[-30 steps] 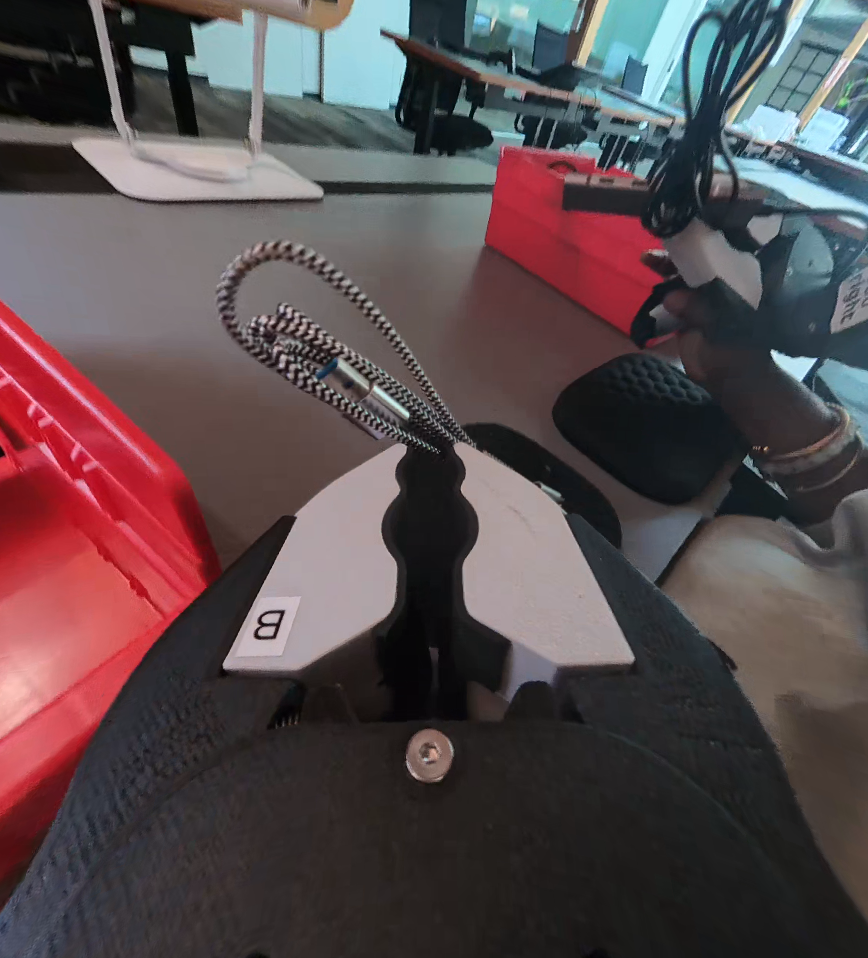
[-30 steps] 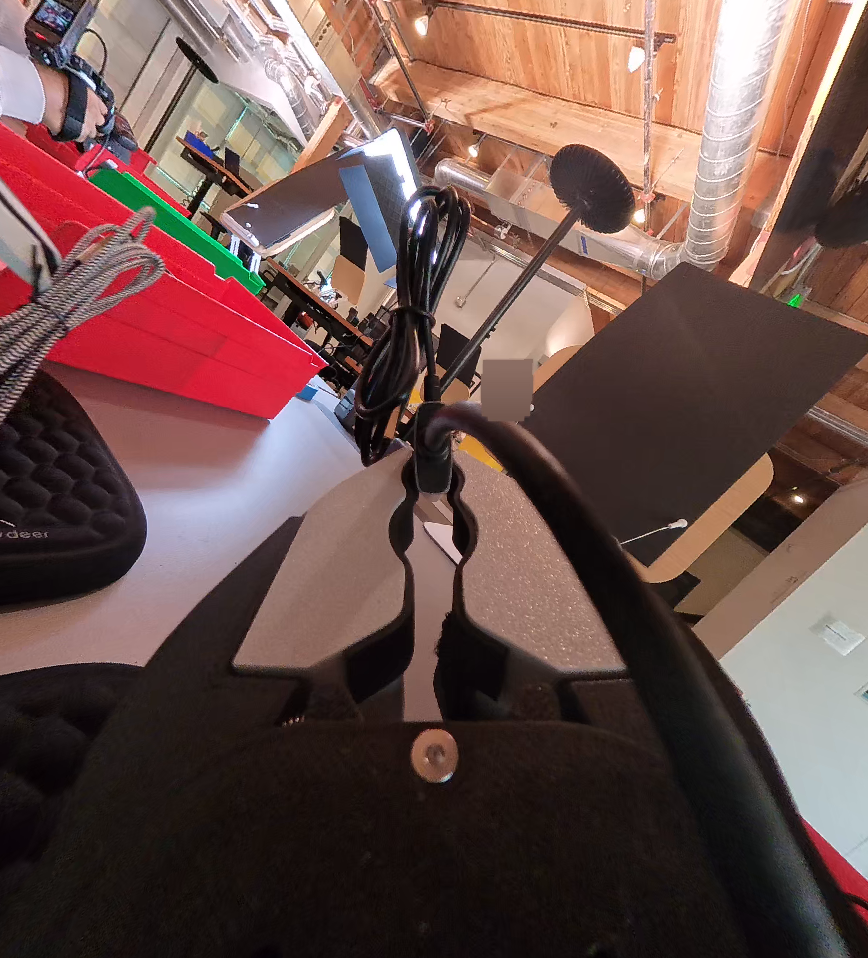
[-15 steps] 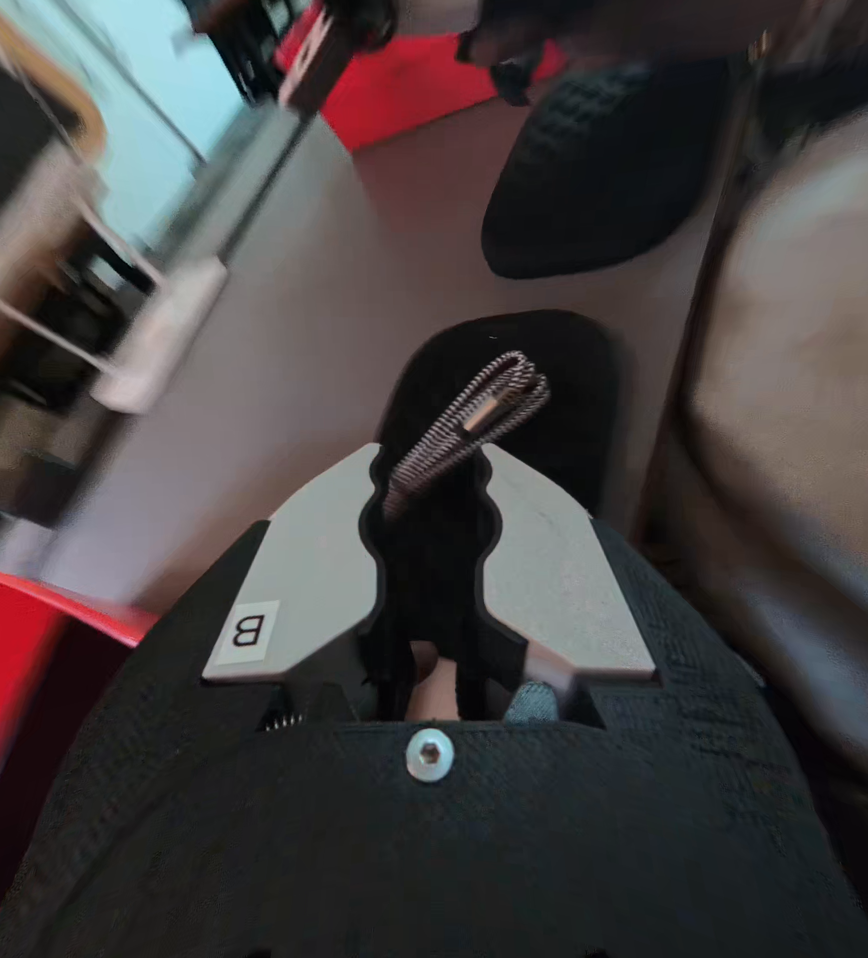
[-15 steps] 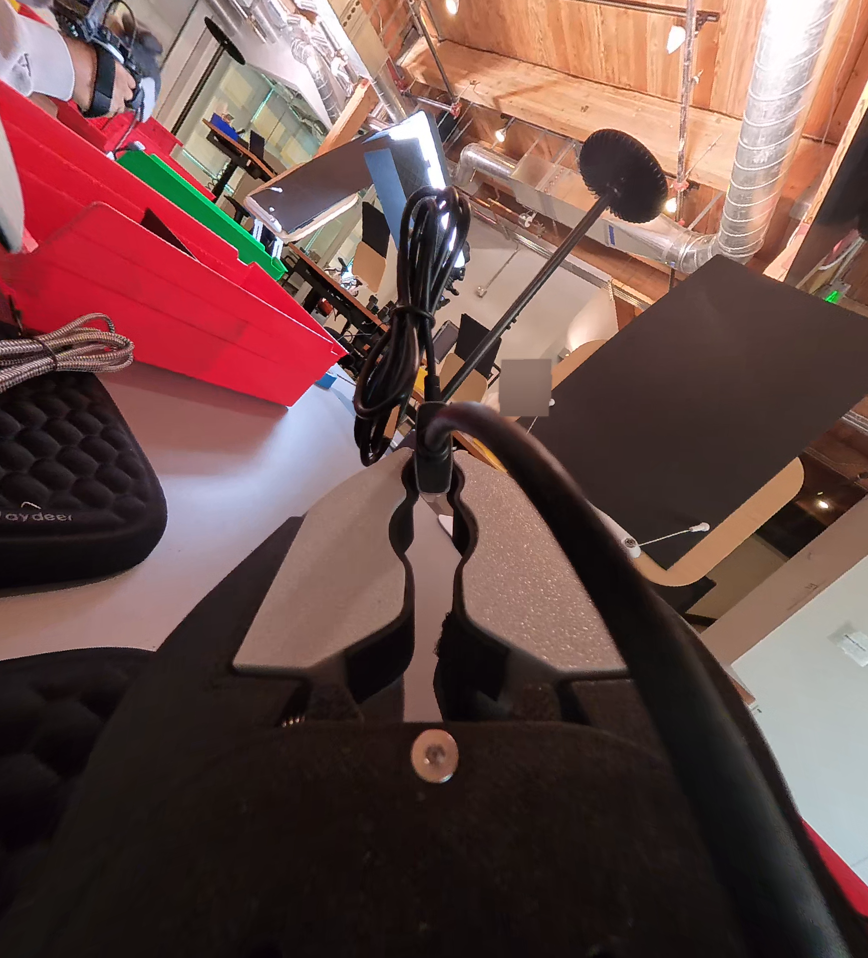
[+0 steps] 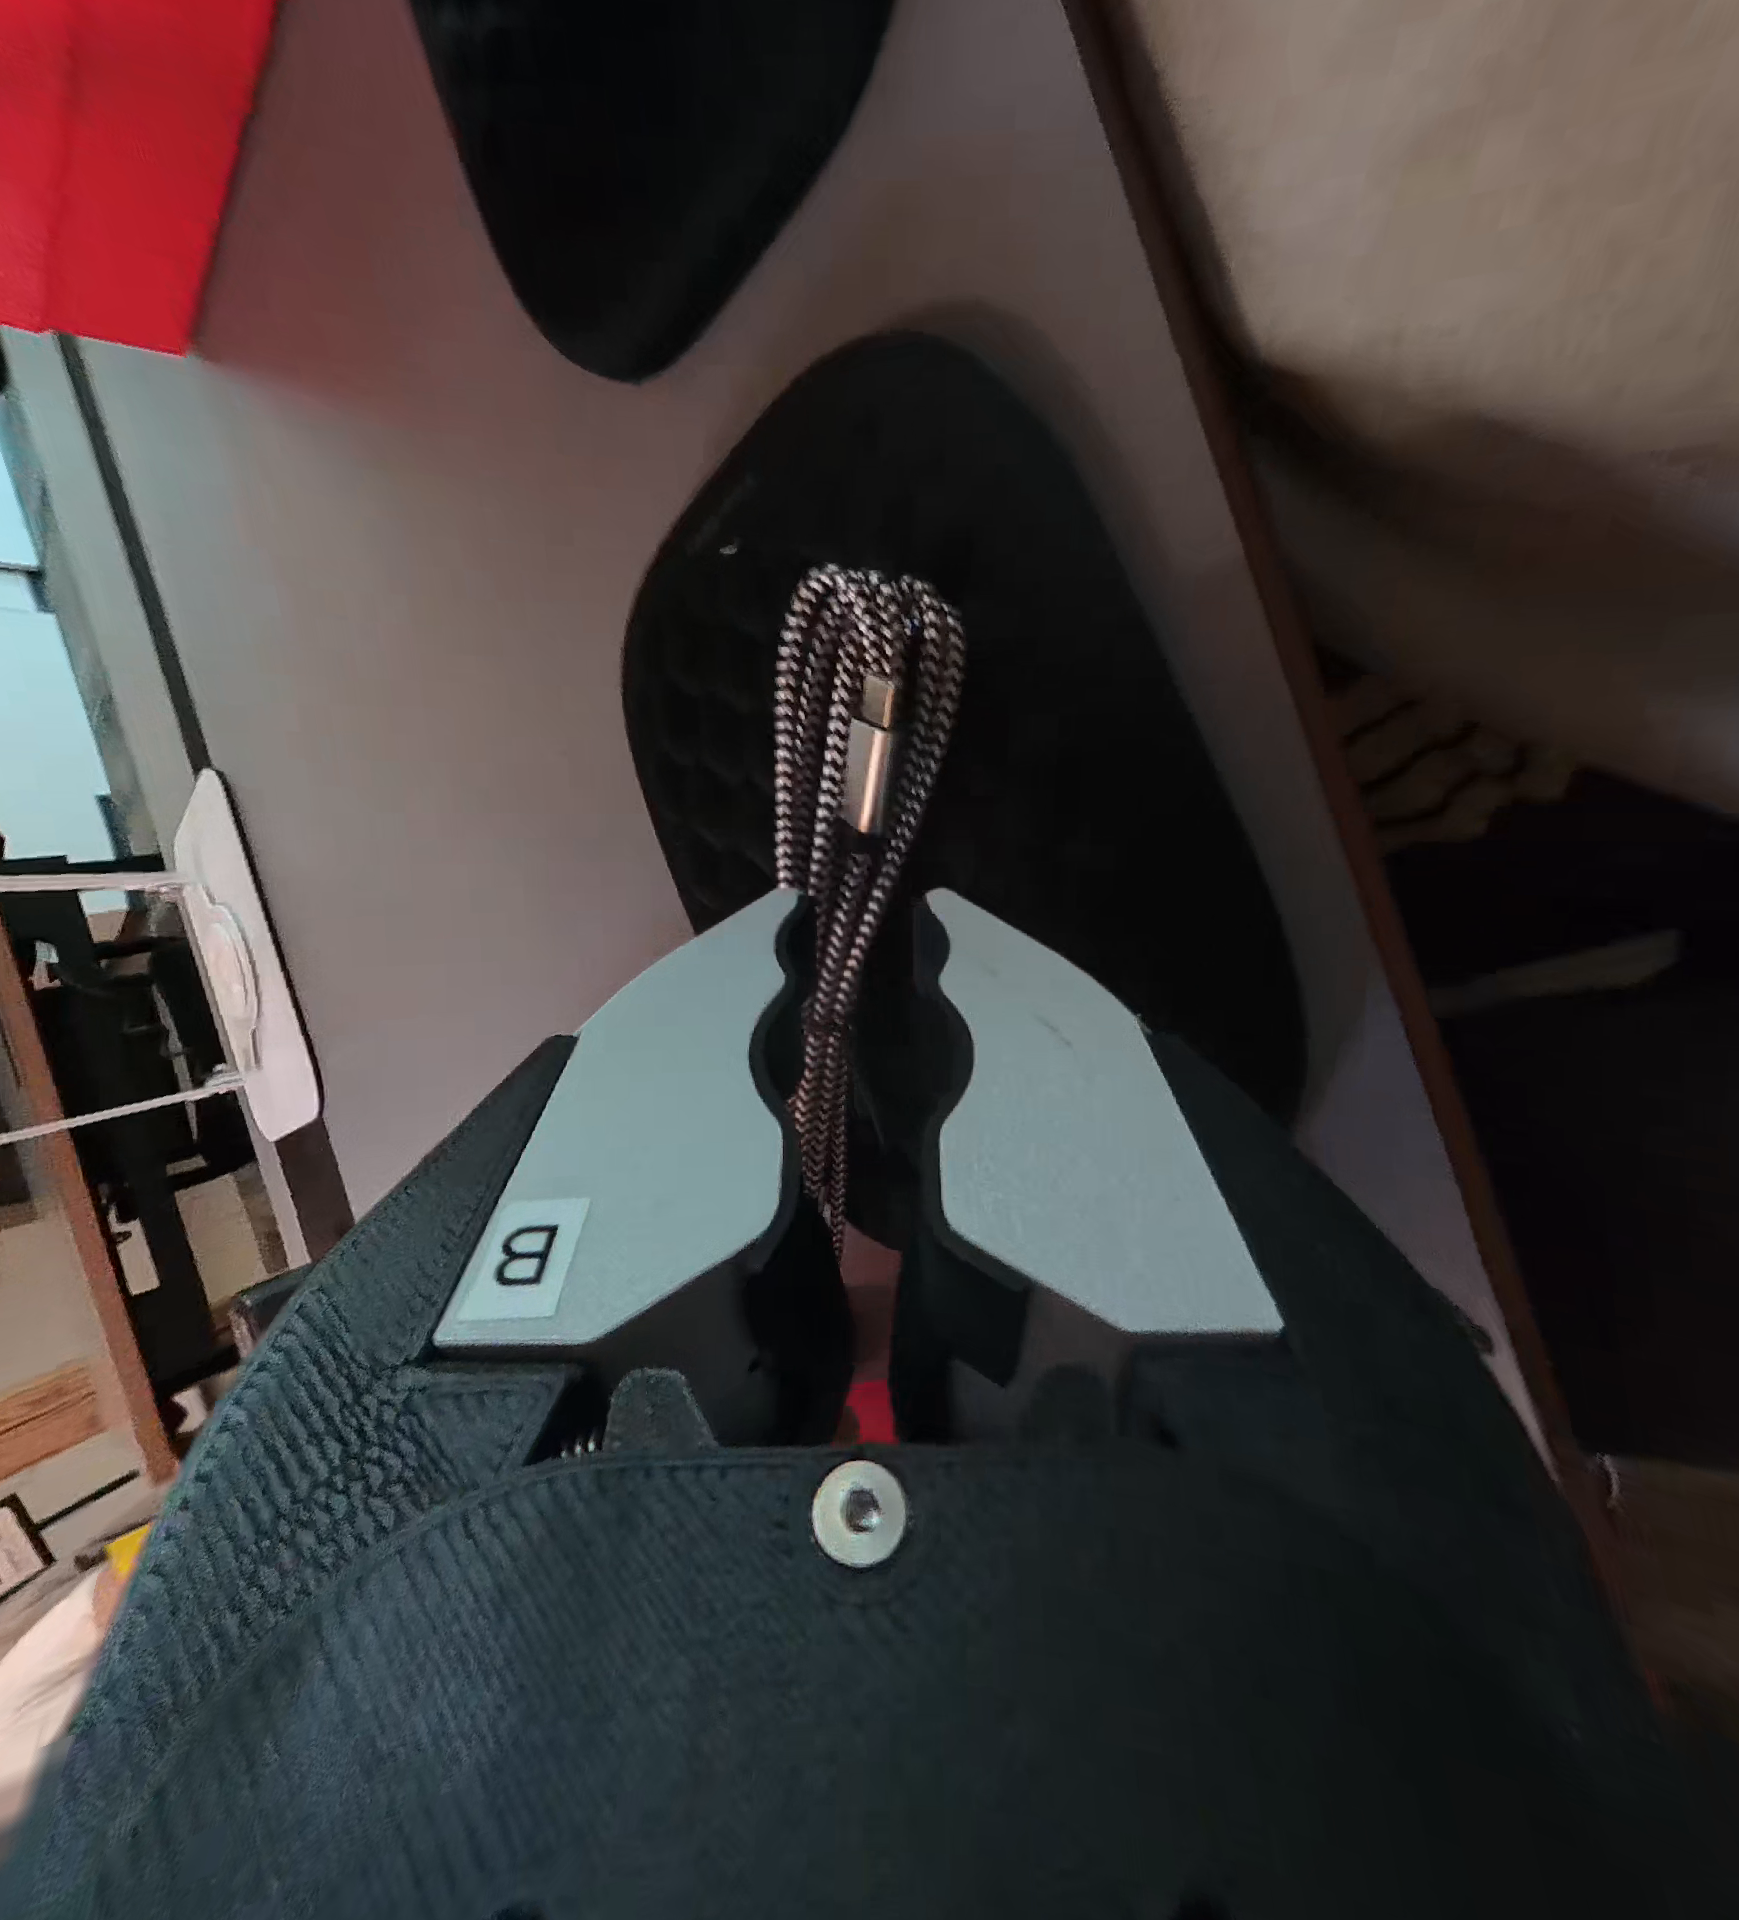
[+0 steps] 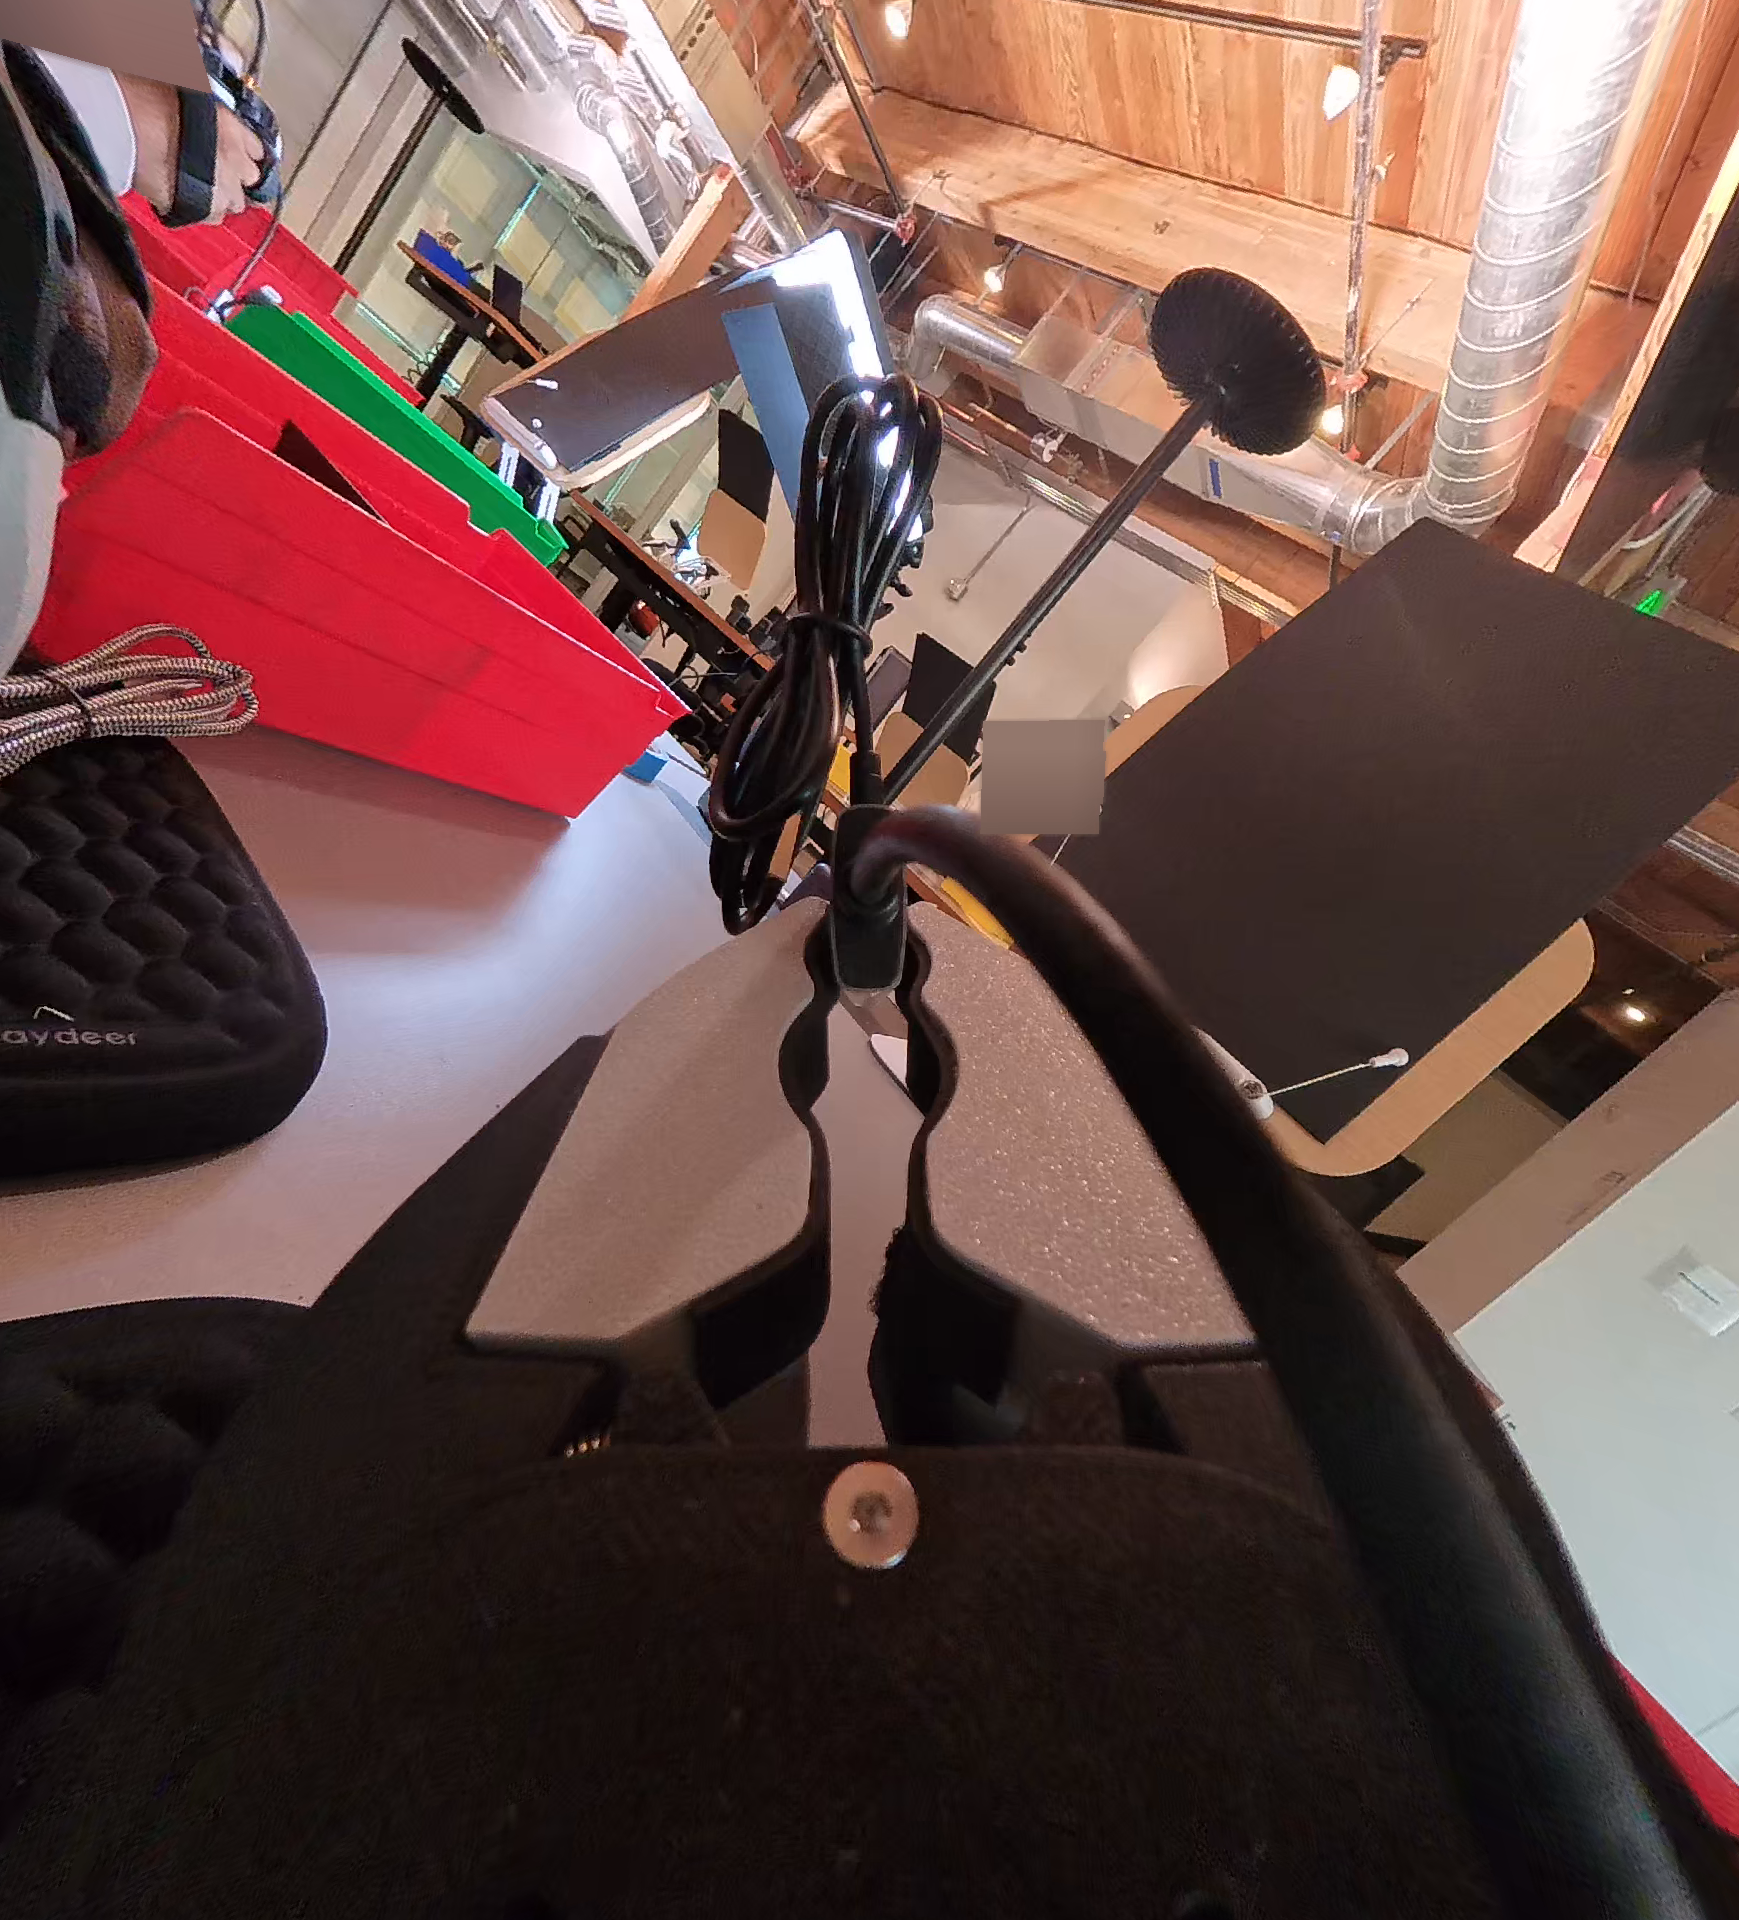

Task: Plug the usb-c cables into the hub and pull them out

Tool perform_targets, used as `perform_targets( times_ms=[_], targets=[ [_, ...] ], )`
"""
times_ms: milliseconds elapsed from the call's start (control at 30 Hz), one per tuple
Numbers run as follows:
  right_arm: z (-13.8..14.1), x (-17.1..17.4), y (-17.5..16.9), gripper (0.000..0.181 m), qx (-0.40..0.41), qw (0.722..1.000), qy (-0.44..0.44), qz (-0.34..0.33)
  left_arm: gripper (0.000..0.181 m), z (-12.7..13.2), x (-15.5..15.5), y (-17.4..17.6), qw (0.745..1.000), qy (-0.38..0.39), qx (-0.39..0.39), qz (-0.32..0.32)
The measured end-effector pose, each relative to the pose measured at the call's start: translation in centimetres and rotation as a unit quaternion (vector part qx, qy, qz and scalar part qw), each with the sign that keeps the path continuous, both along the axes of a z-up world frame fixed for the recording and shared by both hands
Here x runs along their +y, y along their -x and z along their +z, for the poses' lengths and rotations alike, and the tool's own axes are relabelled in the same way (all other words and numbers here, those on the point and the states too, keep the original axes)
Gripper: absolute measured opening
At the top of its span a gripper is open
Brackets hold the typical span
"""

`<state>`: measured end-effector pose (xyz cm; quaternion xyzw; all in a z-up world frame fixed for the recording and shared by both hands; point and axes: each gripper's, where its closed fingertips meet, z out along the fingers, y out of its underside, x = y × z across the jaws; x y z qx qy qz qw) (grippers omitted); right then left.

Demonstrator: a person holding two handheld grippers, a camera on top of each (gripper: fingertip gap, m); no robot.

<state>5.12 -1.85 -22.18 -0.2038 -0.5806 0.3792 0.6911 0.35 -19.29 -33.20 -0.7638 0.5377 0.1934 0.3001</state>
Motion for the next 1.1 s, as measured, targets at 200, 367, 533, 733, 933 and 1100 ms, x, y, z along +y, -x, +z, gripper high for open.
perform_targets(
  times_ms=[200, 367, 533, 733, 933, 1100],
  targets=[
    [0.0, 0.0, 0.0, 0.006, -0.001, 1.000, 0.000, 0.000, 0.009, -0.8, 0.8, 0.2, 0.999, 0.004, -0.036, 0.008],
    [-0.2, -0.1, 0.2, 0.006, -0.005, 1.000, -0.002, 0.002, 0.009, -1.2, 1.6, 0.2, 0.995, 0.018, -0.081, 0.047],
    [-0.4, -0.2, 0.3, 0.006, -0.008, 1.000, -0.008, 0.001, 0.009, -1.2, 1.7, 0.0, 0.970, 0.051, -0.210, 0.113],
    [-0.6, -0.2, 0.4, 0.006, -0.014, 1.000, -0.014, 0.000, 0.016, -0.7, 1.3, -0.8, 0.911, 0.123, -0.359, 0.161],
    [-0.9, -0.1, 0.6, 0.006, -0.019, 1.000, -0.017, -0.007, 0.013, -0.6, 1.3, -0.7, 0.889, 0.152, -0.394, 0.180],
    [-0.9, -0.1, 0.6, 0.006, -0.020, 1.000, -0.017, -0.006, 0.012, -1.0, 1.8, -0.5, 0.934, 0.107, -0.303, 0.154]
  ],
)
